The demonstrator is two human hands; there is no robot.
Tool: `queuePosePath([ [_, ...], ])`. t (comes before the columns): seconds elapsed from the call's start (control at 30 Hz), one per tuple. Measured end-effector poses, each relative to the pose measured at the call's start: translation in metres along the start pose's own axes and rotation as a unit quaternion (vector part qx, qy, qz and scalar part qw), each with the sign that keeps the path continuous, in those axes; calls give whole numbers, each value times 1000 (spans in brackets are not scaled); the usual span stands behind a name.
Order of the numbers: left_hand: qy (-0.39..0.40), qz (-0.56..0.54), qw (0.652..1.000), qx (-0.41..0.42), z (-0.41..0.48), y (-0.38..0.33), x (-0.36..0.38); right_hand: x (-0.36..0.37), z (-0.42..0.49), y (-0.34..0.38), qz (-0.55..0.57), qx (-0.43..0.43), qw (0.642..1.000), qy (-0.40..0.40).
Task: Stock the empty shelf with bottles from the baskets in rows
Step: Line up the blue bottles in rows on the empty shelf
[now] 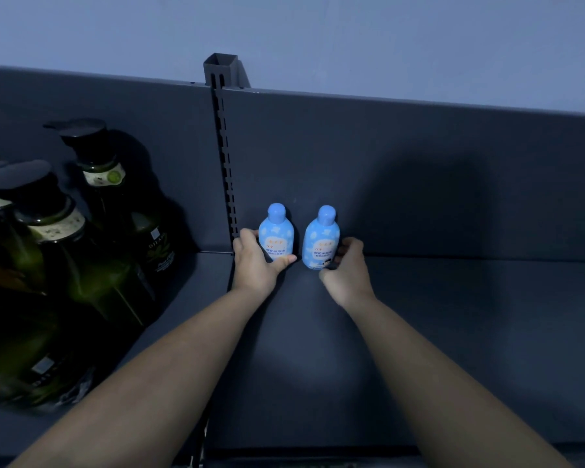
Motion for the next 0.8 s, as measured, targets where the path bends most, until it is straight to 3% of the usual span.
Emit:
queuePosePath([
  [0.23,2,6,1000,-1,-2,1,4,4,-8,6,29,-14,999,-35],
  [0.47,-9,1,1000,-24,-8,6,4,7,-7,7,-39,-33,999,-6],
  [0.8,16,32,998,-49,-19,7,6,-4,-20,0,-43,19,999,2],
])
Point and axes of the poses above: each hand's wrist, its own z-axis towards the middle knuckle, its own x-axis out of the palm, y = z × x, the point moved 9 cm from there along z, towards the middle knuckle, and after that the axes turned 1 degree about -z, right-handed, at the moved point
